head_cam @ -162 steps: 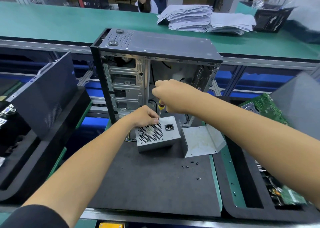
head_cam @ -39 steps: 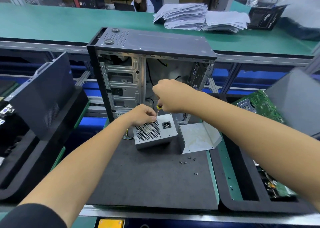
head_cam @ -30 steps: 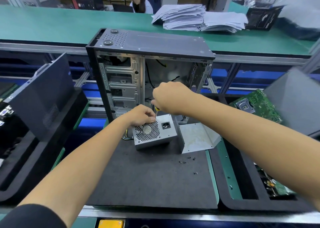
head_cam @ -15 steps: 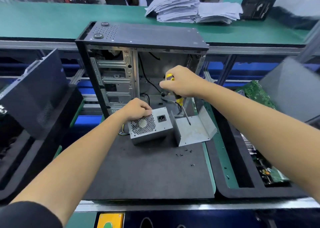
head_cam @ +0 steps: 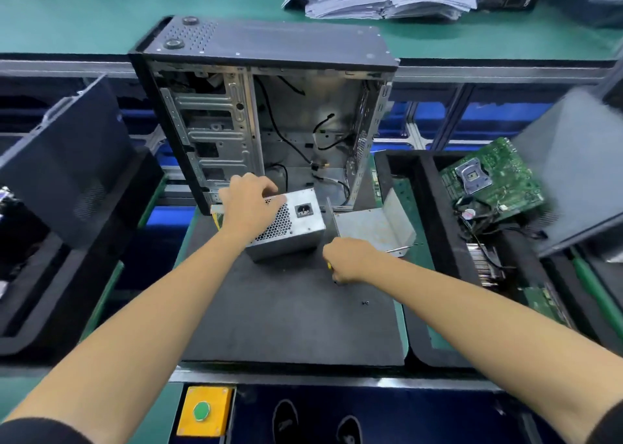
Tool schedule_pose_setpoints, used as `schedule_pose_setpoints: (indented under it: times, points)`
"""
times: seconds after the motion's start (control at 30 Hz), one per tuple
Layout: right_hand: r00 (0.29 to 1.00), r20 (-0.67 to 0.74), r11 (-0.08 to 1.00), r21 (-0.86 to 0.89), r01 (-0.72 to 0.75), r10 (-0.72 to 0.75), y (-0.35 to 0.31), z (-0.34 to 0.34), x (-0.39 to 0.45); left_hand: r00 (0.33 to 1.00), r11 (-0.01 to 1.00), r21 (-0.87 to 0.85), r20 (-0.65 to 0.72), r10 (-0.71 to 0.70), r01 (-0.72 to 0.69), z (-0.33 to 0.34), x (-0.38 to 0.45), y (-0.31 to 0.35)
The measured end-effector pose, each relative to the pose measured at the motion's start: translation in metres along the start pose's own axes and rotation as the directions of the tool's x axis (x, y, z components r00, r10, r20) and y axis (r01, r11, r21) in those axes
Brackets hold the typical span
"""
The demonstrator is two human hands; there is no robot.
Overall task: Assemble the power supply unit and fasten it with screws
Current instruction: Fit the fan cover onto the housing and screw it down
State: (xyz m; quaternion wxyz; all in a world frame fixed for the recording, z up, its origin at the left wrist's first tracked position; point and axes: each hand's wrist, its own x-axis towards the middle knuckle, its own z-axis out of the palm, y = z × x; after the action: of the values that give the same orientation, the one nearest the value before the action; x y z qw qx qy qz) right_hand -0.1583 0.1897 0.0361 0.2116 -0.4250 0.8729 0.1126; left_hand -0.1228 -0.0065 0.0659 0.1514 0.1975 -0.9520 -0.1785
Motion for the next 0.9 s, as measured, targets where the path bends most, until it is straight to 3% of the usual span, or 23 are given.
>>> schedule_pose_setpoints:
  times: [0.13, 0.5, 0.7, 0.83, 0.9]
  points:
    - [0.999, -0.049, 0.994, -0.111, -0.007, 0.001, -0.008, 0.029, 0.002, 0.983, 0.994, -0.051, -0.157, 0.089, -0.099, 0.006, -0.020, -0.001]
    - [0.999, -0.042, 0.996, -0.087, -0.011, 0.007, -0.003, 0.046, -0.005, 0.978, 0.966, -0.210, -0.176, 0.111, -0.147, 0.014, -0.047, -0.007]
    - [0.995, -0.095, 0.944, 0.329, 0.031, 0.000, -0.012, -0.021, -0.020, 0.985, 0.882, -0.470, -0.142, -0.101, 0.023, 0.003, -0.044, -0.016]
    - [0.960, -0.275, 0.850, 0.493, 0.188, -0.053, -0.017, -0.094, -0.021, 0.966, 0.894, -0.433, -0.164, -0.201, 0.113, -0.001, -0.044, -0.023]
    - [0.930, -0.363, 0.782, 0.566, 0.261, -0.048, -0.023, -0.116, -0.016, 0.968, 0.862, -0.482, -0.100, -0.231, 0.156, -0.006, -0.043, -0.027]
